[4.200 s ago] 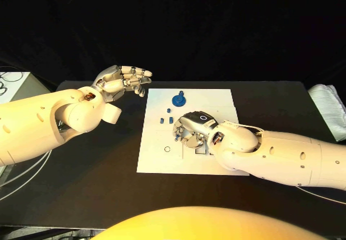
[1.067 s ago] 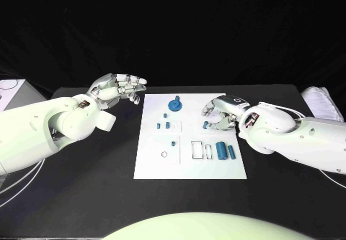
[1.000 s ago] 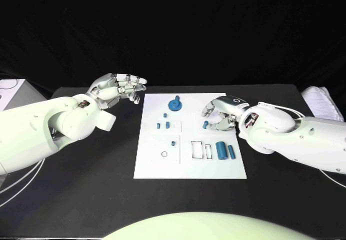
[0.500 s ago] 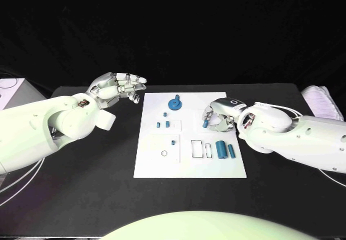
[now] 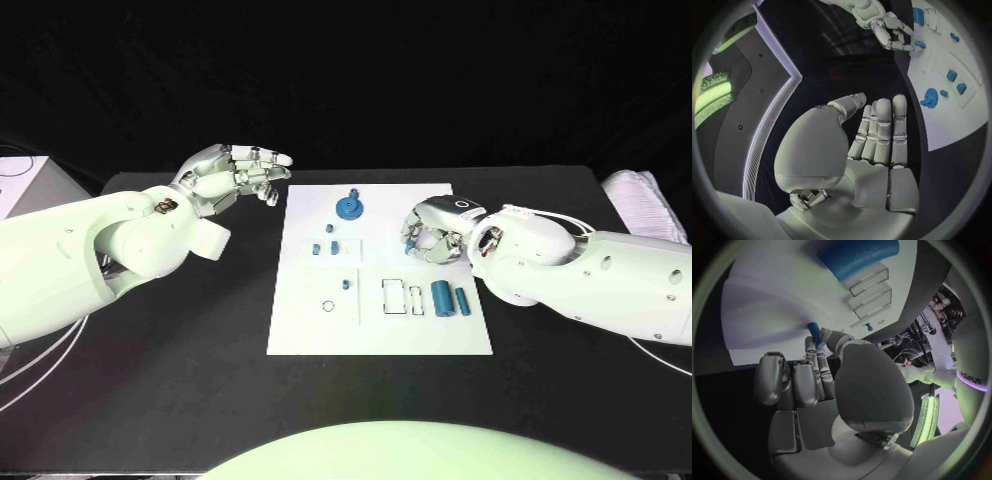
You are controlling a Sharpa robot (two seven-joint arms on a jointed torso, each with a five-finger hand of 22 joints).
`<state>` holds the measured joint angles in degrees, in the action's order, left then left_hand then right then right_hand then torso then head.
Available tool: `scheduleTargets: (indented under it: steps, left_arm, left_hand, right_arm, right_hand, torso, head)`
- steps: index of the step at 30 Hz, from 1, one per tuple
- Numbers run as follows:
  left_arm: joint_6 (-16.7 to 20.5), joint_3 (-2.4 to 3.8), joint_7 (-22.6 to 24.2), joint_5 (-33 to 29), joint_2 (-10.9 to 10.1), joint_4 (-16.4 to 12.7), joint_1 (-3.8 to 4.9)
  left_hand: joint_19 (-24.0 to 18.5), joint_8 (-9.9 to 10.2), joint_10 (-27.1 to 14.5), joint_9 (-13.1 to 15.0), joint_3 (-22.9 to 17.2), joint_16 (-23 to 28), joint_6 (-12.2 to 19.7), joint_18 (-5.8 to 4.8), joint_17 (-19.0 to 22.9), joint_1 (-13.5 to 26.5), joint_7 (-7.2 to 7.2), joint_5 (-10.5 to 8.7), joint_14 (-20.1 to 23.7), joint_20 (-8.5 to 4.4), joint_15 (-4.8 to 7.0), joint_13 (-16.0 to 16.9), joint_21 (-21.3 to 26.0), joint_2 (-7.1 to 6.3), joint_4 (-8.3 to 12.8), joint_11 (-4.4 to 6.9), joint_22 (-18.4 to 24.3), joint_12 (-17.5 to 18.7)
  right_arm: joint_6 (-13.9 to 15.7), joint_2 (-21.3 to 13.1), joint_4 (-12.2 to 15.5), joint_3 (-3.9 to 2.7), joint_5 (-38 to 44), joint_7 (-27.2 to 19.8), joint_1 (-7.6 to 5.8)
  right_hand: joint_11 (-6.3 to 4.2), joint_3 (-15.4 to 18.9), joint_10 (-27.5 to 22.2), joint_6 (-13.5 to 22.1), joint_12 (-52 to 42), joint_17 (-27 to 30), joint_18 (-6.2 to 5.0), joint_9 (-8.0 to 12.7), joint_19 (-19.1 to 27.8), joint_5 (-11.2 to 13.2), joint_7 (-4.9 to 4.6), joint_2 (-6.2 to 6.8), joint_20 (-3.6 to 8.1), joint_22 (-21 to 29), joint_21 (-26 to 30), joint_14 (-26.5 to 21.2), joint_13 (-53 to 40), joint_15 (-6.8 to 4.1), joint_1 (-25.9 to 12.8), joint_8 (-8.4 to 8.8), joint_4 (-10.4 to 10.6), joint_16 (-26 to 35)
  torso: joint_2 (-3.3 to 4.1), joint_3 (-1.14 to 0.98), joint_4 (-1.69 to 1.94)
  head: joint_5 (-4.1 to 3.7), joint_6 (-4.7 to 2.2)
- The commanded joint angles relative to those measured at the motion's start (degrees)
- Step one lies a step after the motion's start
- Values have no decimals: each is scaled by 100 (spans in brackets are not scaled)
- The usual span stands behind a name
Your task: Assemble the parts on the task board
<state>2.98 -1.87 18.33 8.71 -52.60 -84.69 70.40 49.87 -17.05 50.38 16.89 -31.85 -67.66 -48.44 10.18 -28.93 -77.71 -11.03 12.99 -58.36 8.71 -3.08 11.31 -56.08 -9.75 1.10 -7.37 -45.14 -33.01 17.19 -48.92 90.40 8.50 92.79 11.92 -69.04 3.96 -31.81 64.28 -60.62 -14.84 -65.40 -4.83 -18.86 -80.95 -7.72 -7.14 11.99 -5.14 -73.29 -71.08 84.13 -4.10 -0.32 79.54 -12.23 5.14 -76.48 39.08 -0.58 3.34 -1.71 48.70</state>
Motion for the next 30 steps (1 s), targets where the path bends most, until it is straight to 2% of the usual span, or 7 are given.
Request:
scheduleTargets:
  steps: [1, 3, 7, 10, 16, 22, 30]
  left_arm:
    - [-100, 4, 10, 12, 3, -9, 1]
    - [-101, 4, 6, 12, 3, -8, 1]
    - [-104, 4, -1, 12, 2, -7, 1]
    - [-107, 4, -3, 12, 4, -1, 0]
    - [-110, 4, -3, 12, 15, 19, 0]
    - [-110, 4, 0, 12, 35, 55, -2]
    - [-120, 4, 0, 12, 69, 93, -11]
  left_hand:
    - [55, -33, -48, 7, 27, 19, 28, 42, 5, -11, 3, 24, -8, 2, -11, -1, 17, 13, 3, 3, 5, -26]
    - [55, -33, -48, 7, 27, 19, 28, 42, 5, -11, 3, 24, -8, 2, -11, -1, 17, 13, 3, 3, 5, -26]
    - [55, -33, -48, 7, 27, 19, 28, 42, 5, -11, 3, 24, -8, 2, -11, -1, 17, 13, 3, 3, 5, -26]
    - [61, -35, -50, 7, 27, 21, 31, 42, 7, -13, 3, 25, -8, 3, -11, -1, 19, 18, 0, 4, 8, -30]
    - [61, -35, -50, 7, 27, 21, 31, 42, 7, -13, 3, 25, -8, 3, -11, -1, 19, 18, 0, 4, 8, -30]
    - [61, -35, -50, 7, 27, 21, 31, 42, 7, -13, 3, 25, -8, 3, -11, -1, 19, 18, 0, 4, 8, -30]
    - [67, -38, -50, 7, 26, 23, 34, 42, 10, -21, 3, 26, -8, 2, -10, -1, 21, 22, 2, 5, 10, -35]
  right_arm:
    - [13, 28, -21, 13, 124, 67, 34]
    - [36, 37, -35, 14, 192, 124, 44]
    - [143, 44, -41, 14, 349, 230, 55]
    - [321, 30, 4, 14, 427, 252, 61]
    - [680, -95, 250, -3, 336, 211, 50]
    - [1012, -301, 619, -60, -193, 110, -93]
    - [1123, -345, 1068, -94, -540, 3, -205]
  right_hand:
    - [-23, -80, 124, -85, -33, -5, 39, -40, -48, 41, 3, -54, -2, -30, -36, 138, -31, -51, -41, -54, -26, -44]
    - [-61, -234, 277, -165, -10, -11, 49, -99, -67, 200, 24, -113, 33, -83, -84, 139, -59, -89, 38, -116, -132, -56]
    - [-113, -457, 521, -220, -20, -16, 71, -185, -109, 177, 27, -183, 83, -191, -189, 143, -141, -134, 181, -176, -369, -72]
    - [-121, -563, 590, -240, -5, -13, 80, -227, -122, 196, 30, -192, 96, -238, -232, 143, -187, -141, 188, -197, -459, -75]
    - [-131, -620, 654, -269, 2, -38, 100, -268, -160, 200, 34, -178, 103, -324, -323, 153, -234, -148, 145, -223, -507, -97]
    - [-136, -641, 677, -282, 12, -27, 102, -291, -164, 177, 38, -166, 107, -340, -337, 154, -257, -153, 111, -236, -526, -97]
    - [-138, -661, 682, -283, 24, -40, 106, -304, -169, 167, 39, -164, 110, -357, -353, 157, -270, -155, 103, -240, -551, -107]
  torso:
    - [2, 0, 0]
    - [-1, 1, 3]
    - [-4, 1, 10]
    - [-9, 1, 5]
    - [-13, -2, -9]
    - [-25, 6, -14]
    - [-21, -3, -10]
  head:
    - [-2, 19]
    - [-4, 28]
    - [0, 37]
    - [2, 41]
    - [5, 28]
    - [-6, 7]
    - [14, -31]
